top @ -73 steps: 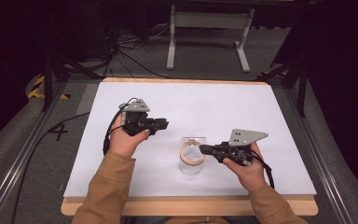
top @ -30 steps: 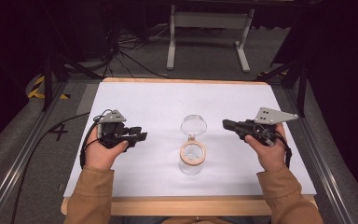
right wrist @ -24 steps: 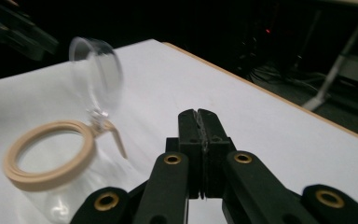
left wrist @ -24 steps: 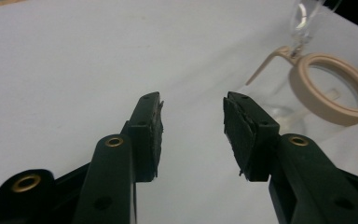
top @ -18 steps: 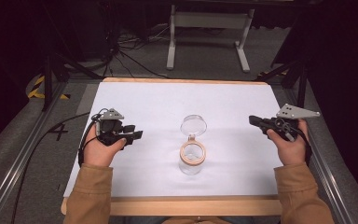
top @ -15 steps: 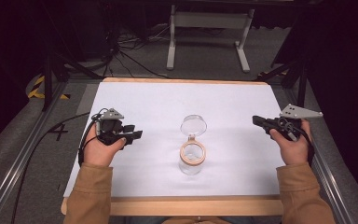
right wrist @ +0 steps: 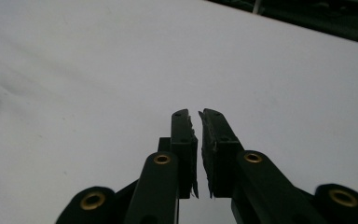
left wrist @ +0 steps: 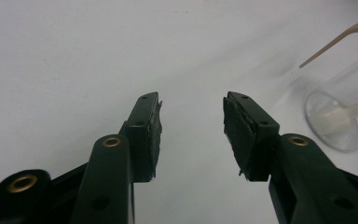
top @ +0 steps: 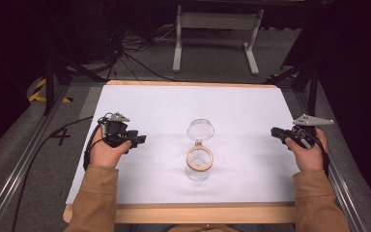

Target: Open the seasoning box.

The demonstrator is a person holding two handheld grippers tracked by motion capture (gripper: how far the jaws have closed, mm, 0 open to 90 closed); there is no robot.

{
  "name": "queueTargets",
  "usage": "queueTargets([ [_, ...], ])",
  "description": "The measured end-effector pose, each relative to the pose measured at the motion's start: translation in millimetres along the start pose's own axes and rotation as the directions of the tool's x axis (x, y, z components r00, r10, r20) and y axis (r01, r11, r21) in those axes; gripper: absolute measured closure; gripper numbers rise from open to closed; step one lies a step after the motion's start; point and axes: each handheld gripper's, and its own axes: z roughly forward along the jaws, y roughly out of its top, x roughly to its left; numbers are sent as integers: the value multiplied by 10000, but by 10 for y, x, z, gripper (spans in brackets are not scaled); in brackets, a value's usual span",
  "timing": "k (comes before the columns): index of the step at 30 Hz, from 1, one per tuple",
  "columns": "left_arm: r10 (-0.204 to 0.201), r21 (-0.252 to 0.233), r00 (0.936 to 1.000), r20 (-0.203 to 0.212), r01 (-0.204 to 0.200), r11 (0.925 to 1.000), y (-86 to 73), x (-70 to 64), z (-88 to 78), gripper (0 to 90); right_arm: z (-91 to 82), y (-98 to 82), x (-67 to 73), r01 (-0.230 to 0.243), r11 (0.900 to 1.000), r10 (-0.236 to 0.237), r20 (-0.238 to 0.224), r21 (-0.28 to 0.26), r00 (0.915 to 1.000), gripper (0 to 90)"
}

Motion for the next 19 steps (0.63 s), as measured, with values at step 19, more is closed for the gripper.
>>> queueTargets([
  [19, -167, 474, 9998, 109, 162, 9987, -58, 57, 93, 560, 337, -163, 75, 458, 9648, -300, -647, 2588, 9975, 541],
])
